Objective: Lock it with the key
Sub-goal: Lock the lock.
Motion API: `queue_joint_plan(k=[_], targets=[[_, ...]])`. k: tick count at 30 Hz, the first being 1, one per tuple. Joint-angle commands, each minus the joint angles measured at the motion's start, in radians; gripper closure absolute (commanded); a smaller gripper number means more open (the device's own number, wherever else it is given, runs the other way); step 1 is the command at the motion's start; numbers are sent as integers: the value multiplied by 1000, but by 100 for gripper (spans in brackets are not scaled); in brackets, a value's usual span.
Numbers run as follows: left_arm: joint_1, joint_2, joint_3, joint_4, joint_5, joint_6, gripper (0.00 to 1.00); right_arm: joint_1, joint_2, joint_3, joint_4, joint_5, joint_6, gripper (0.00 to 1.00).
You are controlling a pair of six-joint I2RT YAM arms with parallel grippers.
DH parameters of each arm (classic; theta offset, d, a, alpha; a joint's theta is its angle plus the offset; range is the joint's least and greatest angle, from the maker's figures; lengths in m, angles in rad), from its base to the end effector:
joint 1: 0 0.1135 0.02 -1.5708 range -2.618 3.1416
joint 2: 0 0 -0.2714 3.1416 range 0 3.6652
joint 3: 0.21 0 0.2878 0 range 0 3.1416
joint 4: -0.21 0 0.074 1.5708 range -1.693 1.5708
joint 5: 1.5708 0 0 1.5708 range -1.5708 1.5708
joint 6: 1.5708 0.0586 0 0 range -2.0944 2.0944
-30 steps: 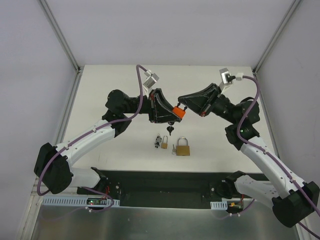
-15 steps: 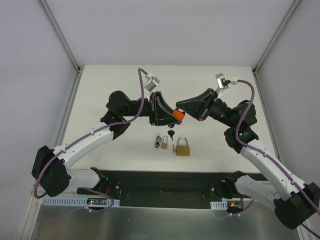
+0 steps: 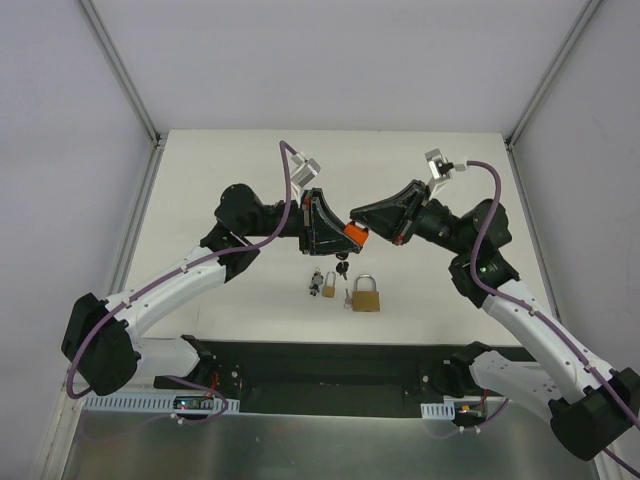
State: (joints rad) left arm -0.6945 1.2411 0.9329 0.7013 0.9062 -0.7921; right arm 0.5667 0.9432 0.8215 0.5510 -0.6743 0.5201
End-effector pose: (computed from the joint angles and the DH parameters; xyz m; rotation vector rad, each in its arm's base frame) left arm 0.2166 -0.2404 0.3843 0.8639 1.3153 -1.7442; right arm 0.1965 0.1684 0.4084 -0.6762 1.1727 1.3133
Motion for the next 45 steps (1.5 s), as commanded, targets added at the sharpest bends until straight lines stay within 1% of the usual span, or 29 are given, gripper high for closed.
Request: queue_joint_plan(k=[1,8,16,22,29,32,34,36,39,41,45], targets=[[26,-88,64,290,-240,31,100,48,11,-22,-221,-214,-28,99],[29,-83,72,282,-276,37,100,48,9,-53,-223,-226,-37,99],[47,-46,136,276,-293,33,100,64,11,-111,-250,-226,-74,99],[69,-9,176,317,-286,2,100,94,11,-142,-309,-217,-126,99],[81,9,211,339,-270,-7,100,110,11,-179,-335,-220,-157,99],[95,9,215,386,-257,-27,100,110,9,-205,-339,-228,-170,99],[101,20,225,452,-224,-62,100,110,19,-216,-329,-237,-167,99],[102,30,250,481,-187,-81,100,110,37,-228,-290,-249,-161,99],[102,50,264,538,-168,-128,100,113,60,-234,-223,-260,-123,99],[102,55,268,559,-158,-140,100,111,69,-243,-144,-258,-73,99],[102,57,259,558,-142,-154,100,111,75,-213,-118,-231,-40,99]])
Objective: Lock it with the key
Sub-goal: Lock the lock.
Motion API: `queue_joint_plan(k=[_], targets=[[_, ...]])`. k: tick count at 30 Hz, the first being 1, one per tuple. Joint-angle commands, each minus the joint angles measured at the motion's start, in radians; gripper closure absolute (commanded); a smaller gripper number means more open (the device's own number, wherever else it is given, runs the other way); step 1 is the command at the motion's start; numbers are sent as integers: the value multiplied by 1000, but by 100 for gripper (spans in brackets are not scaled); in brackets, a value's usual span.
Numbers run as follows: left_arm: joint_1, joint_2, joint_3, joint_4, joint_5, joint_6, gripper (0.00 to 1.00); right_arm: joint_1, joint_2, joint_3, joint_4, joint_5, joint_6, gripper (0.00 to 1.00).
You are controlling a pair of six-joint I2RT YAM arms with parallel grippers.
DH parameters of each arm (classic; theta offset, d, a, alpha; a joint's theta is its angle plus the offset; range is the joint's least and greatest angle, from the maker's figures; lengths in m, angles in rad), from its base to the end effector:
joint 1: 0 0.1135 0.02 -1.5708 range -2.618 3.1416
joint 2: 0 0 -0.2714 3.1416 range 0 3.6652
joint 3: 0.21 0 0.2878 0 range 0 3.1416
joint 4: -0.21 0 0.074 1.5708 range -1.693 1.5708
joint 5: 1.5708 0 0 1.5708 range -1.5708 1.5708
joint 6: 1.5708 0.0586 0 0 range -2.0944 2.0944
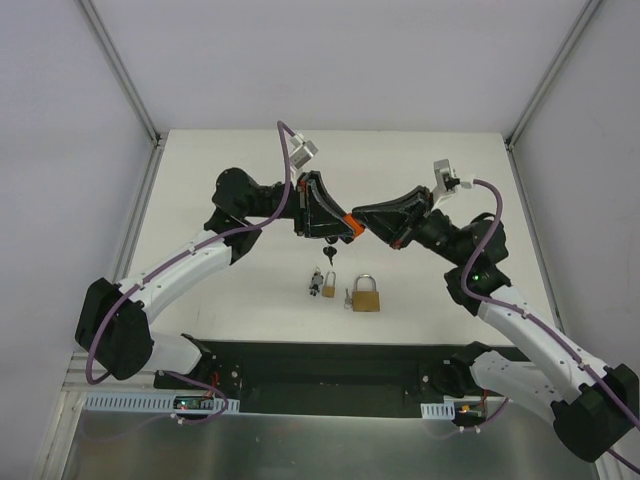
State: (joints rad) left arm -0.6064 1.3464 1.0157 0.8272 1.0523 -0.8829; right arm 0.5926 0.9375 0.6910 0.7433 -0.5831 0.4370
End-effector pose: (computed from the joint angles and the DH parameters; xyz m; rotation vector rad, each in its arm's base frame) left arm 0.2470 -0.2333 0.3925 0.9391 1.2757 -1.7748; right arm 0.1935 0.1692 0.3804 -0.6475 1.0687 1.2143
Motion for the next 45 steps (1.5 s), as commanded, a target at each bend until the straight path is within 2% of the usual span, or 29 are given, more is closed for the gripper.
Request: queue_joint_plan(k=[1,6,13,20,23,24,27,28,31,35,38,45], targets=[[14,-52,170,429,-288,-62,100,85,78,-70,-312,-311,49,99],[14,-85,120,379,-278,-36,100,43,81,50,-314,-276,91,99],[14,-127,58,276,-275,21,100,-56,150,264,-329,-334,137,99],[14,-150,47,135,-261,91,100,-85,253,470,-444,-403,102,99],[14,-156,50,89,-259,114,90,-85,276,519,-494,-422,79,99],[14,-162,53,72,-259,128,77,-86,282,544,-512,-425,53,99],[14,-184,73,-23,-255,169,47,-86,299,587,-613,-440,-24,99],[14,-191,80,-52,-252,185,32,-86,307,625,-675,-448,-44,99],[14,-216,113,-224,-247,257,16,-88,331,691,-780,-477,-116,99],[16,-228,167,-394,-224,320,11,-93,363,760,-886,-514,-202,99],[16,-217,188,-494,-192,335,11,-94,382,803,-950,-508,-244,99],[16,-182,175,-557,-193,329,11,-94,391,837,-957,-500,-239,99]])
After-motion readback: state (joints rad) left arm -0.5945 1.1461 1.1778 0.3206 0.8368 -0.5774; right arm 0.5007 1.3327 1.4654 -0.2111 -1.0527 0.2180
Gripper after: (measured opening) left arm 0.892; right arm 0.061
